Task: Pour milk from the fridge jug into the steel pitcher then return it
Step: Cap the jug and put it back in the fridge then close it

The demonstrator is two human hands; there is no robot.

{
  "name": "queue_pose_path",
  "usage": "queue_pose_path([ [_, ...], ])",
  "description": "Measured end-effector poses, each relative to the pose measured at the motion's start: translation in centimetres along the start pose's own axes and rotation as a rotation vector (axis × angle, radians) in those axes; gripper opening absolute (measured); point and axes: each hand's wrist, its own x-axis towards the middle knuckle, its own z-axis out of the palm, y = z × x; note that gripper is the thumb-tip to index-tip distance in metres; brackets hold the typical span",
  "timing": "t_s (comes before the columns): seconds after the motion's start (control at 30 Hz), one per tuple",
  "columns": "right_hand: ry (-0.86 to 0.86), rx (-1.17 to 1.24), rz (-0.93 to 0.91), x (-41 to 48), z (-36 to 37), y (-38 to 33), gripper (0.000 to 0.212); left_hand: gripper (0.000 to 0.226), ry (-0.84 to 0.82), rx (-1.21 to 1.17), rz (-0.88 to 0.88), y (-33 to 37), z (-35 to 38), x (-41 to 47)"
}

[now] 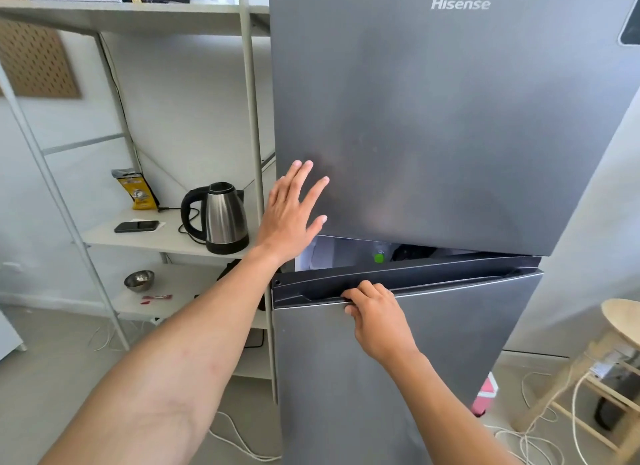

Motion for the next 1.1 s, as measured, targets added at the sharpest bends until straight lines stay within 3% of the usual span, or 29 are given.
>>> queue_pose_path([
  [0.3,0.113,-0.004,0.014,3.3,3.1,0.7,0.018,0.068,0.047,-0.041,0.021,-1.5,4.0,2.9],
  [0.57,0.181,-0.03,0.051,6.8,5.9,1.6,0.021,0.071,0.071,0.082,0.089,-3.1,7.4,3.4],
  [0.9,0.27,-0.285,0.006,8.4,9.3,2.7,0.021,0.064,0.249,0.085,0.119,-3.8,9.1,3.6],
  [1.1,0.303,-0.303,0.011,10.0,10.5,3.3,0.028,0.066,0.315,0.088,0.129,-4.0,10.0,3.8],
])
